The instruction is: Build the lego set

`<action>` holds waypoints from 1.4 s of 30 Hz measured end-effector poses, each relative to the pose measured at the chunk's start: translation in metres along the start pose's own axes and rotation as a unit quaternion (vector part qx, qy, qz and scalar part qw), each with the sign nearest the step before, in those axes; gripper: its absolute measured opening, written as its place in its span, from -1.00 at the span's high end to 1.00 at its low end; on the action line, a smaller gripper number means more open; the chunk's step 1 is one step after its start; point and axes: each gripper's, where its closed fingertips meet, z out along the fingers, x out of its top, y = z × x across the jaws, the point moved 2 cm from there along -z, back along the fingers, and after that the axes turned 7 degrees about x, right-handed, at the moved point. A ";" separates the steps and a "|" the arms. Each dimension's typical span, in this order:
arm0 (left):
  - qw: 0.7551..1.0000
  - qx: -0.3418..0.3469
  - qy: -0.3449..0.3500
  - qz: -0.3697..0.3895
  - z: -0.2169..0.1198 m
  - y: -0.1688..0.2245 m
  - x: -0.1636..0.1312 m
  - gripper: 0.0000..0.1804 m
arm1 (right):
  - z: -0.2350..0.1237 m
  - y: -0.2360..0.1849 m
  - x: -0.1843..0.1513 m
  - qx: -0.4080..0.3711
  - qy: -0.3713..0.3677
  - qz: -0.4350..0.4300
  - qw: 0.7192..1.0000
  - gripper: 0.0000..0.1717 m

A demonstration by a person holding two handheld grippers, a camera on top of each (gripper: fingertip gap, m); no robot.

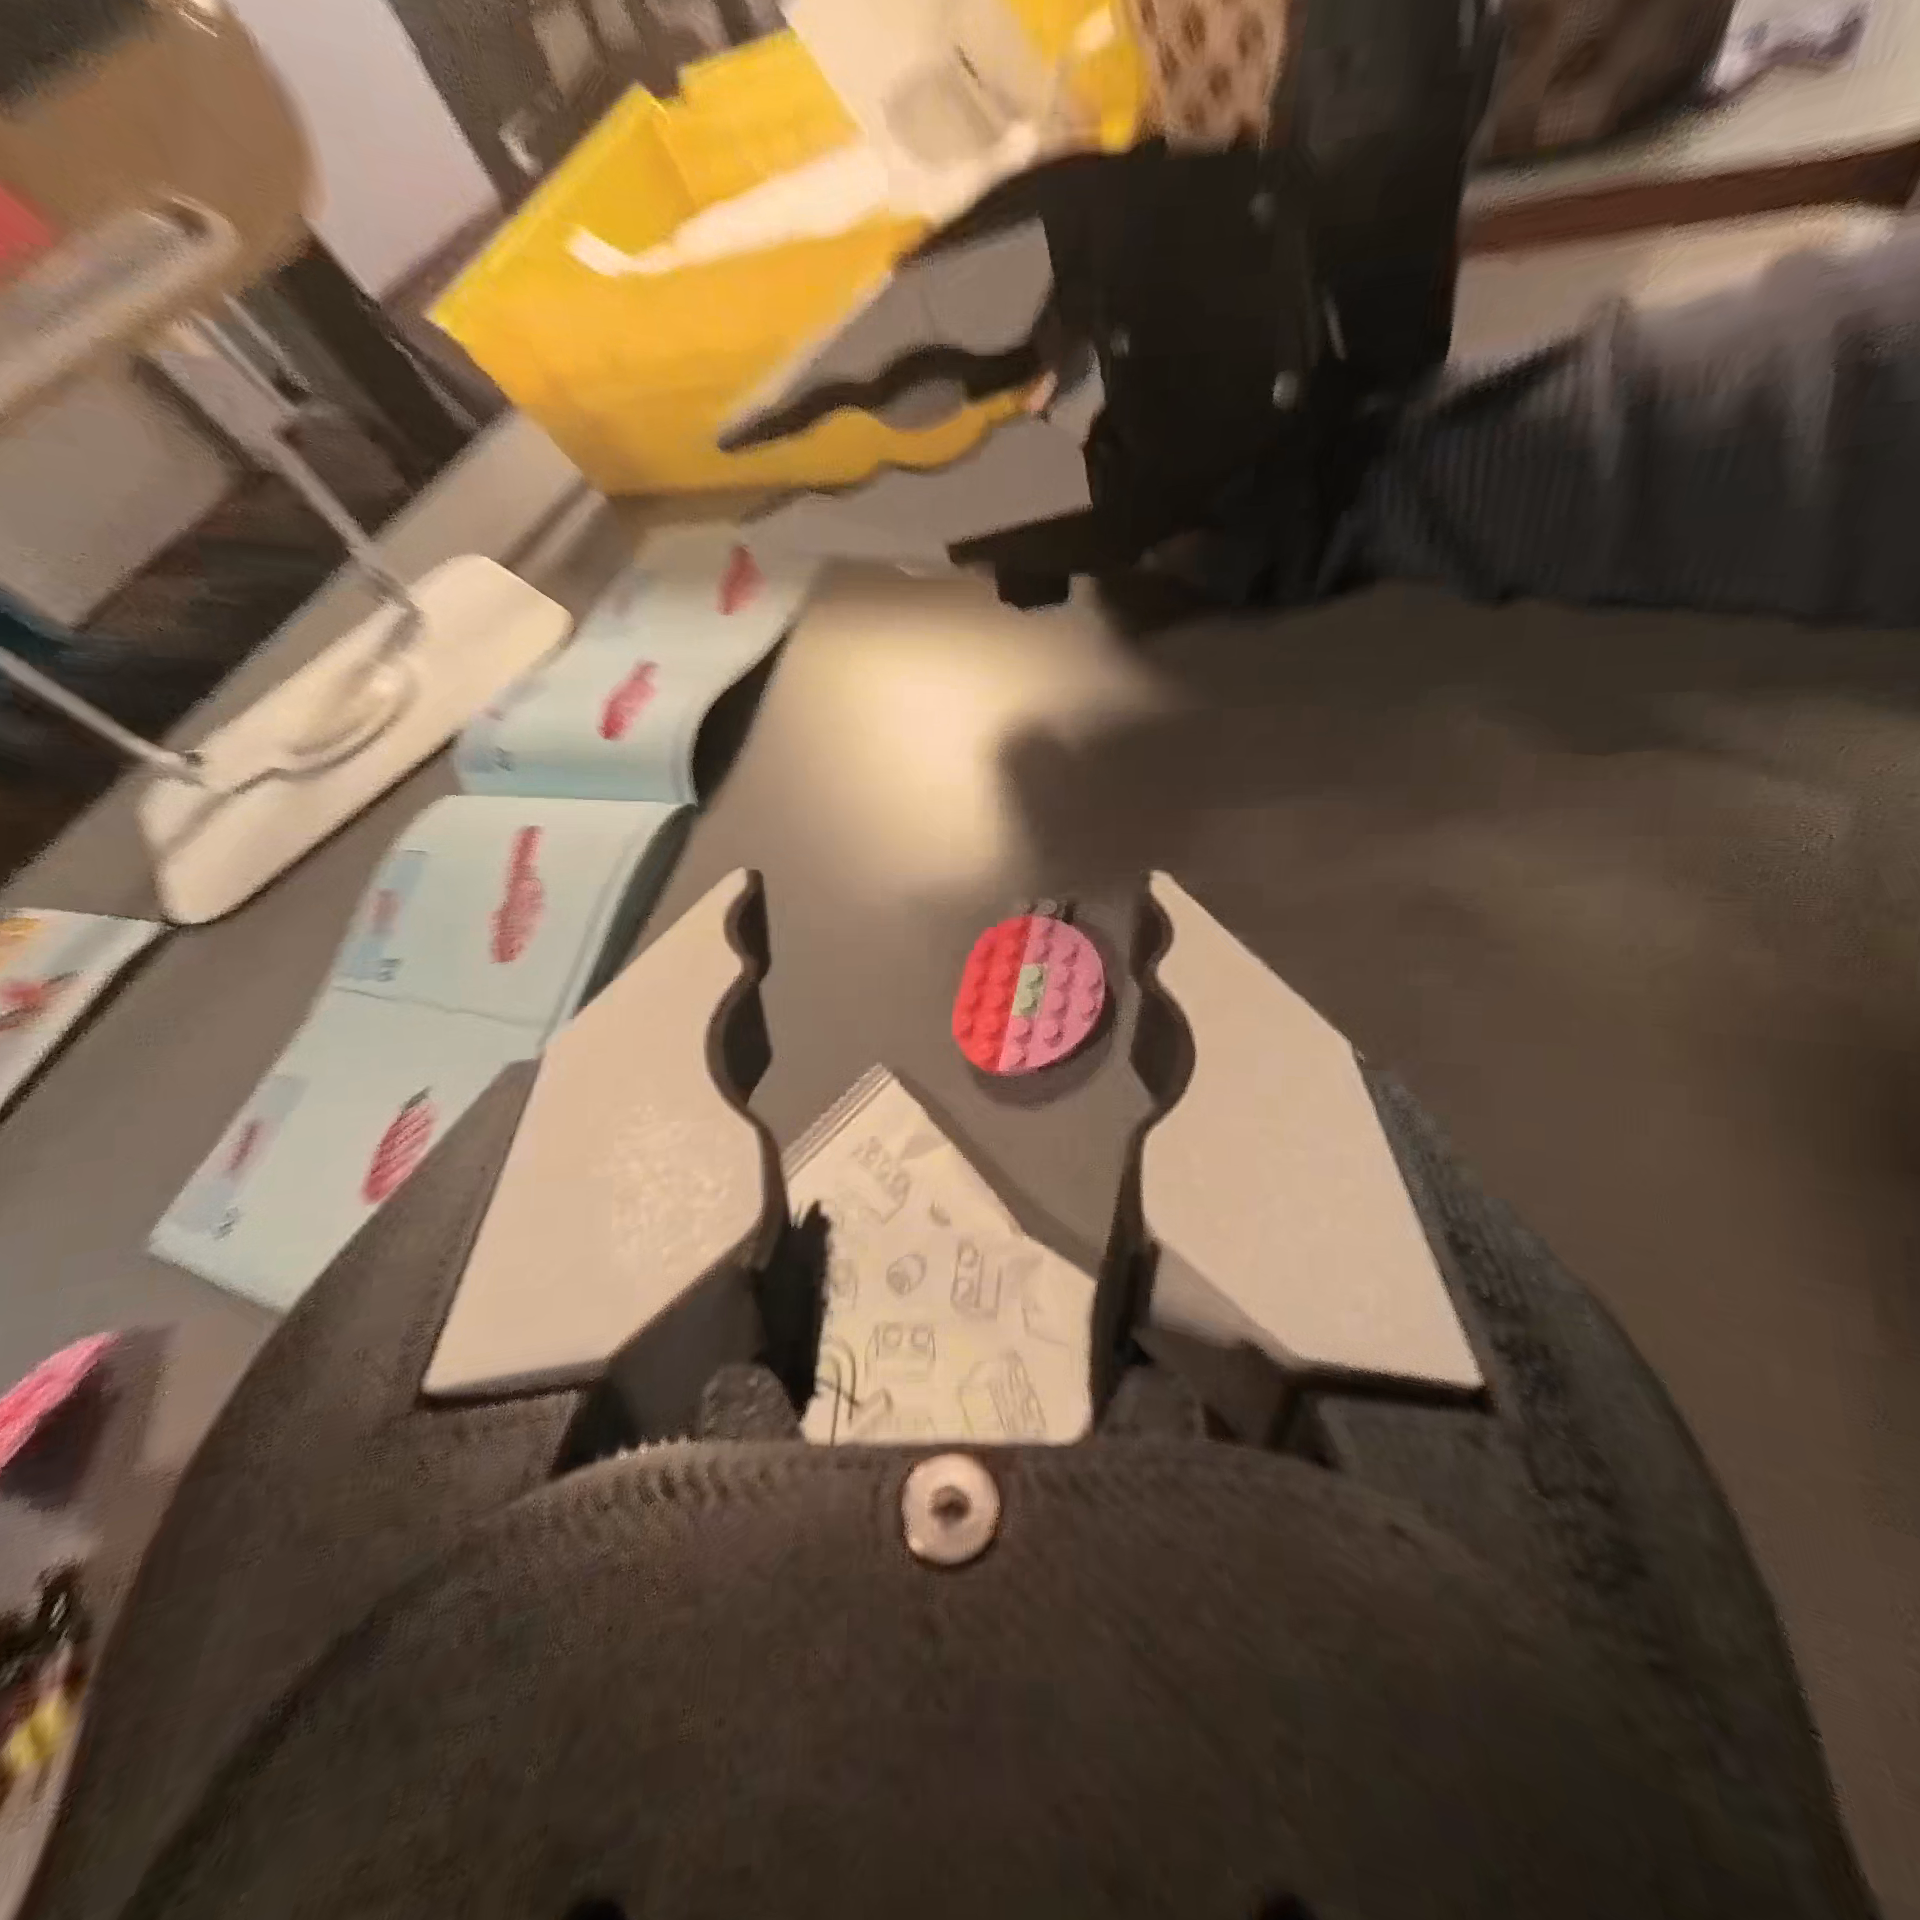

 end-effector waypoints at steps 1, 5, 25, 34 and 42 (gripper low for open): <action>1.000 0.017 0.015 -0.013 -0.016 -0.003 0.003 0.25 | 0.000 0.001 0.000 -0.001 0.000 0.004 1.000 0.79; 0.993 0.106 0.027 -0.046 -0.086 -0.027 -0.015 0.33 | -0.002 0.005 0.000 -0.007 0.009 0.021 1.000 0.82; 0.804 0.266 -0.378 -0.373 -0.236 -0.280 -0.248 0.62 | 0.001 0.018 -0.012 -0.033 -0.012 0.044 0.998 0.91; 0.779 0.263 -0.429 -0.374 -0.217 -0.279 -0.269 0.79 | 0.004 0.015 -0.014 -0.016 -0.015 0.053 0.998 0.93; 0.830 0.366 -0.305 -0.291 -0.243 -0.300 -0.190 0.83 | 0.004 0.022 -0.018 -0.035 -0.027 0.067 0.997 0.94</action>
